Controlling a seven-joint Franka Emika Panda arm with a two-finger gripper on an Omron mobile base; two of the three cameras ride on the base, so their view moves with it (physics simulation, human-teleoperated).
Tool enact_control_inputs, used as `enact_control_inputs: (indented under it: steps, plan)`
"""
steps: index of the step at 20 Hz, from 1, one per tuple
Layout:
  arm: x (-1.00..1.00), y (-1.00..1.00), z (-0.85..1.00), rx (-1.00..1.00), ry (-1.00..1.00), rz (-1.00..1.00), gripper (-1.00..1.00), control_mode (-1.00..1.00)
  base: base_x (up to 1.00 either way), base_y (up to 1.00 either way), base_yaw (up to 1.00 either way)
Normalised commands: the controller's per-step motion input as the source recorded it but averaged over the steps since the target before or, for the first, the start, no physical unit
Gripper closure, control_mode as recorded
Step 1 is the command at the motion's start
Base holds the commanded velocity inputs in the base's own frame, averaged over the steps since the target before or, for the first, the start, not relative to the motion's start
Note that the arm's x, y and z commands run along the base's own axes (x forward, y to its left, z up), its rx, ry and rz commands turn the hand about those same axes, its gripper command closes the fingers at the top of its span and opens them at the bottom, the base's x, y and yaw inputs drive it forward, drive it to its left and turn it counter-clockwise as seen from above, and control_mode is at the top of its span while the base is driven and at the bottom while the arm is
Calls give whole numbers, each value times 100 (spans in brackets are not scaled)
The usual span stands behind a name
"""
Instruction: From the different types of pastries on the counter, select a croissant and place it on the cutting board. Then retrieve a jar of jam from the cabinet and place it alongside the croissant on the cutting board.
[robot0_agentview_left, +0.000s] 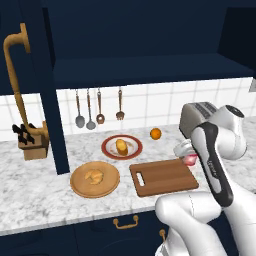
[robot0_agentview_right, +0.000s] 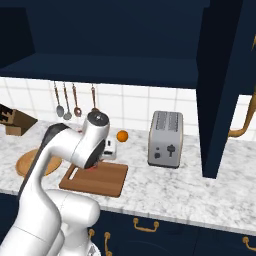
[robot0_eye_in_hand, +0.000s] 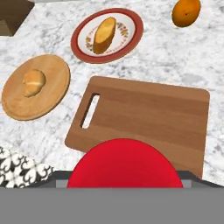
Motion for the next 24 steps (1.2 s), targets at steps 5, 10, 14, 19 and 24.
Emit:
enact_control_inputs:
  steps: [5, 10, 14, 19, 24]
  plan:
    - [38, -77, -49, -7, 1, 13, 100, -100, 0, 0, 0]
    - [-4, 28, -28, 1, 4, 0, 100, -100, 0, 0, 0]
    - [-53, 6, -100, -8, 9, 0, 100, -100, 0, 0, 0]
    - [25, 4, -3, 10, -2, 0, 100, -100, 0, 0, 0]
    - [43, 13, -1, 5, -12, -3, 100, -100, 0, 0, 0]
